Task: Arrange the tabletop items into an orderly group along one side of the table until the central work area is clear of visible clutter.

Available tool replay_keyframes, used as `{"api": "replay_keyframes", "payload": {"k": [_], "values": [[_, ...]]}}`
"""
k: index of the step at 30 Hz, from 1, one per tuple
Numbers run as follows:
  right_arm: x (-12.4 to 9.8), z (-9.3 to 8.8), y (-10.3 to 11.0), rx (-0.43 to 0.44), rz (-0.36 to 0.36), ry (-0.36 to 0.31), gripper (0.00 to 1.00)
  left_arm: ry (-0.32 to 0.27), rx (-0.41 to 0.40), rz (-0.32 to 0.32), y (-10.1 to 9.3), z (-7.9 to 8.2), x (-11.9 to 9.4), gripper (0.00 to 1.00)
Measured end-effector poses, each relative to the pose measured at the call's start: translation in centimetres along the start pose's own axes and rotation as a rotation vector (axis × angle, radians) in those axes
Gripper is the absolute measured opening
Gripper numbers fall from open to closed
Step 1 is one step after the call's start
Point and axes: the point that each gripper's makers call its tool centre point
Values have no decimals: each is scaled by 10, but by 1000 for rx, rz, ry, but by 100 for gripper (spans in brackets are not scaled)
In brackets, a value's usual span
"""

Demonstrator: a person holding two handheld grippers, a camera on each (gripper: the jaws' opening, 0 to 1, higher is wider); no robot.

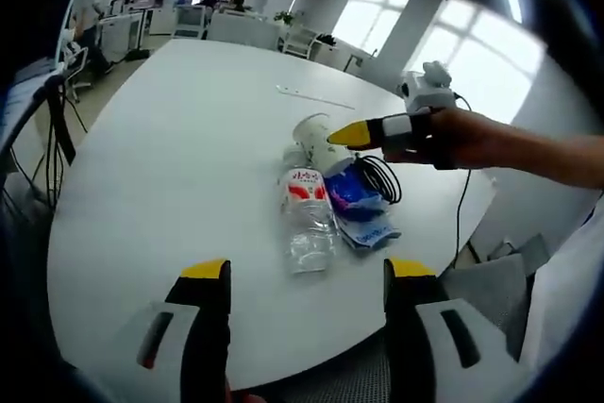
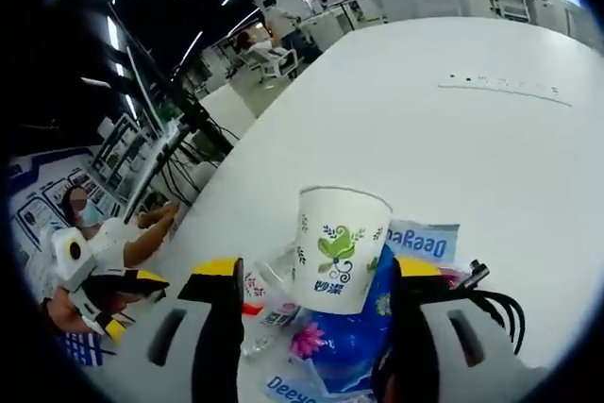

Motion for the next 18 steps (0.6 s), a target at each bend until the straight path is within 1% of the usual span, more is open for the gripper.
{"api": "replay_keyframes", "payload": {"k": [3, 8, 9, 12, 15, 18], "values": [[6, -2, 1, 18, 2, 12, 61, 2, 3, -2, -1, 0, 0, 66], [14, -5, -5, 60, -16, 17, 55, 3, 6, -5, -1, 0, 0, 66], [15, -8, -8, 68, -33, 25, 52, 3, 6, -6, -2, 0, -1, 66], [15, -12, -12, 56, -56, 37, 39, 4, 11, -6, -3, -1, -2, 66], [14, -16, -12, 70, -64, 31, 39, 4, 10, -6, -2, -2, -3, 66], [12, -18, -10, 67, -60, 25, 38, 7, 11, -7, -2, -3, -4, 66]]}}
Point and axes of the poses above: the point that each gripper's makers call its tool centre point, and the gripper's own axes: x roughly forward along the fingers, y roughly to its left, z roughly out of its top, and after that the axes turned 2 degrees about -x, right-handed
